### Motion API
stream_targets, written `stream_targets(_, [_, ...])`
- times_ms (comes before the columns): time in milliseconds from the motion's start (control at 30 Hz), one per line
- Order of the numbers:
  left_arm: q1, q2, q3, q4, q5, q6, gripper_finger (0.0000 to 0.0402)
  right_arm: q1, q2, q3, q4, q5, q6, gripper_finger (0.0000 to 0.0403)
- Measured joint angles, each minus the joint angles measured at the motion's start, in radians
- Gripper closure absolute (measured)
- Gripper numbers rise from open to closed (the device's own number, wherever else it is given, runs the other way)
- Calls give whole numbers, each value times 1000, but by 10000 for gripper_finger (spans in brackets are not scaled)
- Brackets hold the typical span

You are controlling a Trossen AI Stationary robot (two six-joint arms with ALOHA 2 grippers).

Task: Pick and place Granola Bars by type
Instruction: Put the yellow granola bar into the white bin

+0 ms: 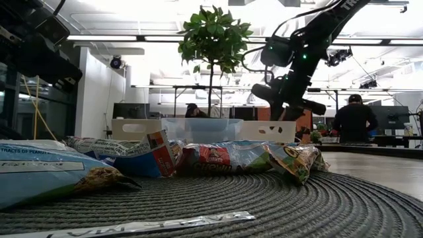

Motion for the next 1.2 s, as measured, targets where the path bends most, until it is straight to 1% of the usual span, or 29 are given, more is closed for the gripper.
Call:
stream_targets(233, [0,0,0,0,0,0,401,0,-21,0,8,-7,-75,260])
stream_targets(467, [0,0,0,0,5,0,401,15,-142,0,8,-18,-199,245])
stream_targets(533, [0,0,0,0,5,0,401,29,-188,0,8,-40,-243,244])
stream_targets(633, [0,0,0,0,5,0,401,67,-249,0,16,-116,-335,244])
stream_targets(767, [0,0,0,0,4,0,401,155,-307,0,17,-255,-471,242])
stream_targets(867, [0,0,0,0,4,0,401,244,-321,0,6,-310,-588,242])
stream_targets(933, [0,0,0,0,3,0,401,309,-322,0,7,-307,-649,241])
stream_targets(1000, [0,0,0,0,3,0,401,373,-316,0,9,-281,-687,240])
stream_targets(1067, [0,0,0,0,3,0,401,432,-310,0,8,-247,-706,240])
stream_targets(1200, [0,0,0,0,3,0,401,535,-290,0,9,-211,-743,238])
